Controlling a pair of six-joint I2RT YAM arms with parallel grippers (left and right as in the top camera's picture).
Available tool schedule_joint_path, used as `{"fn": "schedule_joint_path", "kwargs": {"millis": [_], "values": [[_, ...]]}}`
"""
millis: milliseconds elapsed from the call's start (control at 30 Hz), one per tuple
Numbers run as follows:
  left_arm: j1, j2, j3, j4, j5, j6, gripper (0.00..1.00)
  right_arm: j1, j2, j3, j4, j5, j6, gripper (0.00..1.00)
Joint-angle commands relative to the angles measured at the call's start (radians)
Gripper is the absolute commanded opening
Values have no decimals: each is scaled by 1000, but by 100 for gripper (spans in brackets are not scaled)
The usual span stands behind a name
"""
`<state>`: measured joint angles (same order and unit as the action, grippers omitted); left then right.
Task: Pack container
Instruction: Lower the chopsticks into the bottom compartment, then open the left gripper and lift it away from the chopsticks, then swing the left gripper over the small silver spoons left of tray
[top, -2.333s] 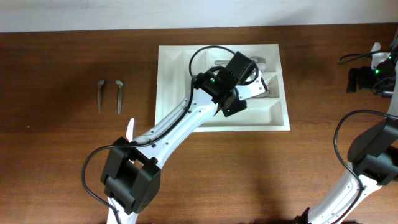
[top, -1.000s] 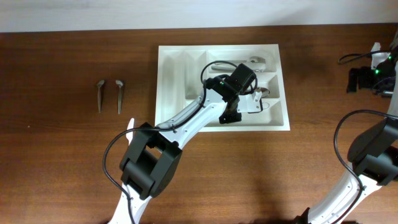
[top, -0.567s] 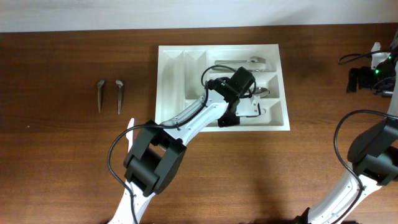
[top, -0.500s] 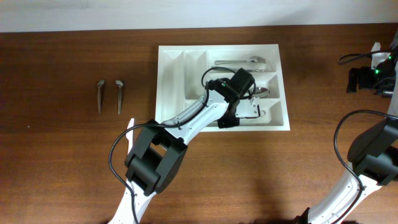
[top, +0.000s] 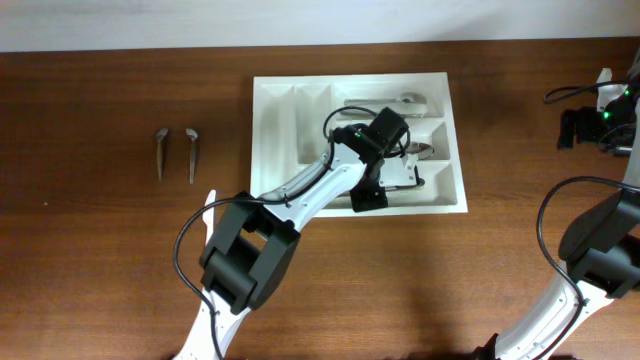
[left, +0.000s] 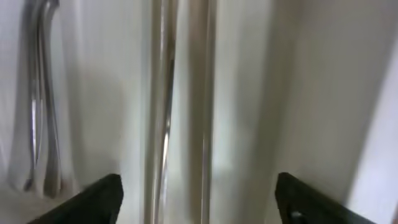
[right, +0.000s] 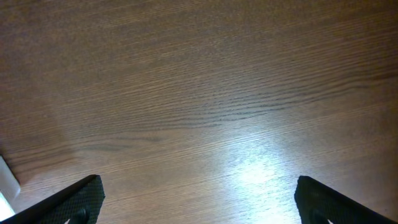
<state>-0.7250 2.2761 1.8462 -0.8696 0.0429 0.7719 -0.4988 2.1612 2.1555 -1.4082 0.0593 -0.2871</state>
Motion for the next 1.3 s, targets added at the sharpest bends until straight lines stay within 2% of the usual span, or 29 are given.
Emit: {"fn": "schedule_joint_path", "kwargs": {"millis": [0, 133, 467, 633, 700, 833, 933, 1033, 1200, 1267], "values": [[-2, 2, 21, 15, 13, 4, 92, -6, 5, -6, 0, -6, 11, 99], [0, 2, 99, 16, -4, -29, 100, -6, 5, -6, 0, -6, 11, 99], [4, 2, 354, -31, -47, -51, 99, -6, 5, -6, 0, -6, 11, 99], [12, 1, 447, -82, -49, -181, 99, -6, 5, -6, 0, -6, 11, 99], [21, 1, 475, -86, -85, -262, 99, -6, 5, -6, 0, -6, 11, 99], [76, 1, 547, -95, -349, -612, 99, -6, 5, -6, 0, -6, 11, 99], [149, 1, 596, -152, -457, -781, 99, -6, 5, -6, 0, -6, 11, 99], [246, 1, 620, -224, -411, -814, 99, -6, 5, -6, 0, -6, 11, 99], [398, 2, 620, -385, -149, -817, 99, -6, 5, -6, 0, -6, 11, 99], [451, 2, 620, -433, -108, -817, 99, -6, 5, -6, 0, -6, 11, 99]]}}
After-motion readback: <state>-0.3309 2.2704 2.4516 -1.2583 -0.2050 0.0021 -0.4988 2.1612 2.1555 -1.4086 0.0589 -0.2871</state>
